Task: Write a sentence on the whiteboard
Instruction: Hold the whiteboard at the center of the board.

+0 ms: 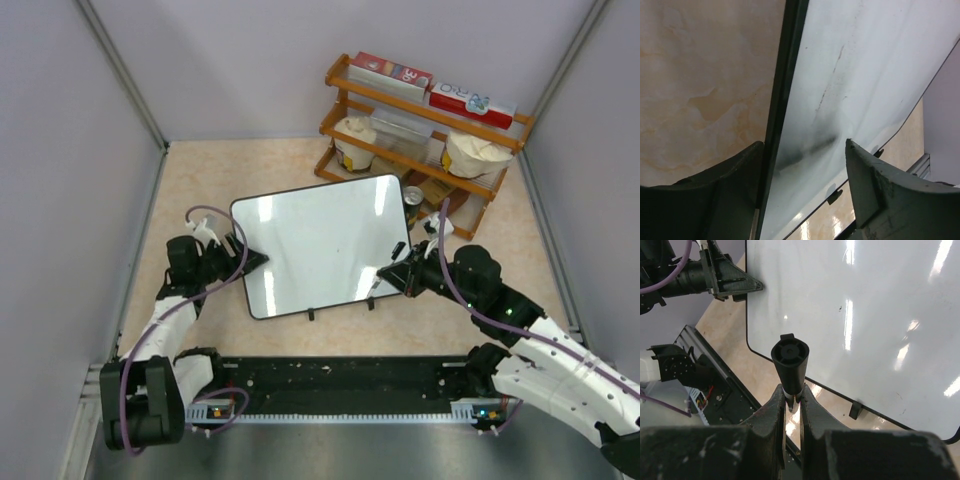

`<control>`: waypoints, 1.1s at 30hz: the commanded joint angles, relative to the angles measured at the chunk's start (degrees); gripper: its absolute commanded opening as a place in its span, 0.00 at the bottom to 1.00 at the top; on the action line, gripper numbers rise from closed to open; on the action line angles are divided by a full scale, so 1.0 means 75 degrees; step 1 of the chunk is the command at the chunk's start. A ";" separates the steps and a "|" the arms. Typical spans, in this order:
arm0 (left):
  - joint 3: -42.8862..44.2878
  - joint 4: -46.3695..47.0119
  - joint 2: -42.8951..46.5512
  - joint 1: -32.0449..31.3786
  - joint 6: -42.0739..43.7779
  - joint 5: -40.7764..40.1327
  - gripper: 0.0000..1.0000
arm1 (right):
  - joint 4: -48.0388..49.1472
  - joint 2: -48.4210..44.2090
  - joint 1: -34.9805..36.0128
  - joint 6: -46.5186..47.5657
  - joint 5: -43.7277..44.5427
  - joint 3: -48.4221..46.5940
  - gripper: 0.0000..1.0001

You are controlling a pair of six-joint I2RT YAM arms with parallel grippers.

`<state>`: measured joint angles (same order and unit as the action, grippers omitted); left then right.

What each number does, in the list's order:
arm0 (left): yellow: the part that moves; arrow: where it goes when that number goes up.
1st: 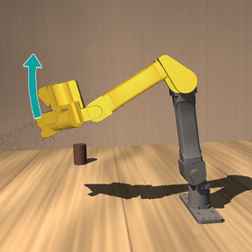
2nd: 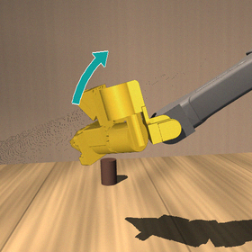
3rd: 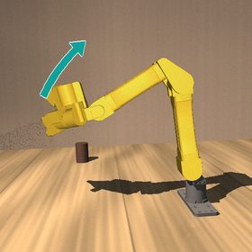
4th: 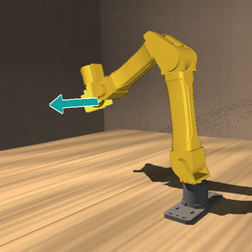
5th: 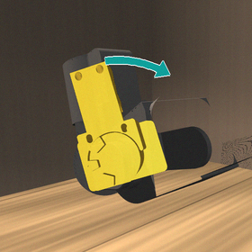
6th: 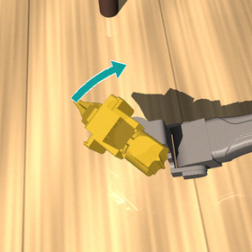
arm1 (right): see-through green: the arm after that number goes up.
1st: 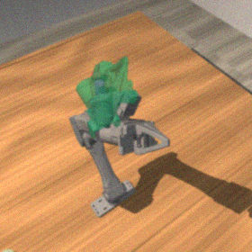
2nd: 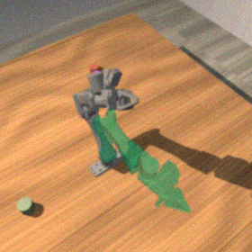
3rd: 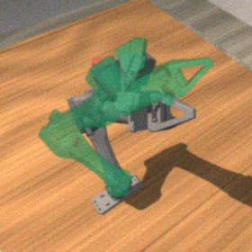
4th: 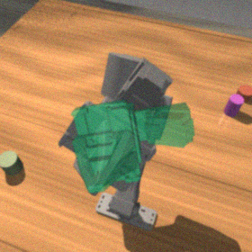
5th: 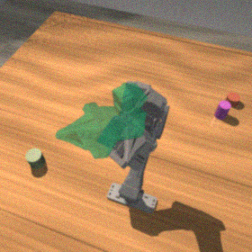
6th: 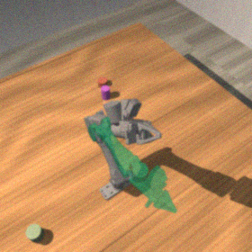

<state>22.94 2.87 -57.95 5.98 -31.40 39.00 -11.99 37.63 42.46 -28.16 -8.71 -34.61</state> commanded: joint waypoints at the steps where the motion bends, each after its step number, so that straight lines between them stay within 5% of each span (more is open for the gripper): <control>1: -0.0164 0.0695 0.0132 0.0012 0.0038 0.0577 0.66 | 0.0345 0.0010 -0.0095 0.0040 -0.0022 -0.0237 0.00; 18: -0.0305 0.1164 -0.0007 -0.0152 0.0120 0.1093 0.52 | 0.0415 -0.0013 -0.0106 -0.0100 -0.0081 -0.0155 0.00; 33: -0.0679 0.1292 0.0425 -0.0141 0.0342 0.0963 0.49 | 0.0473 0.0034 -0.0118 -0.0100 -0.0081 -0.0155 0.00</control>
<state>19.14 8.91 -57.25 5.30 -30.46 44.34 -11.75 38.00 42.19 -28.69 -8.93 -34.61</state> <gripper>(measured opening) 0.495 0.078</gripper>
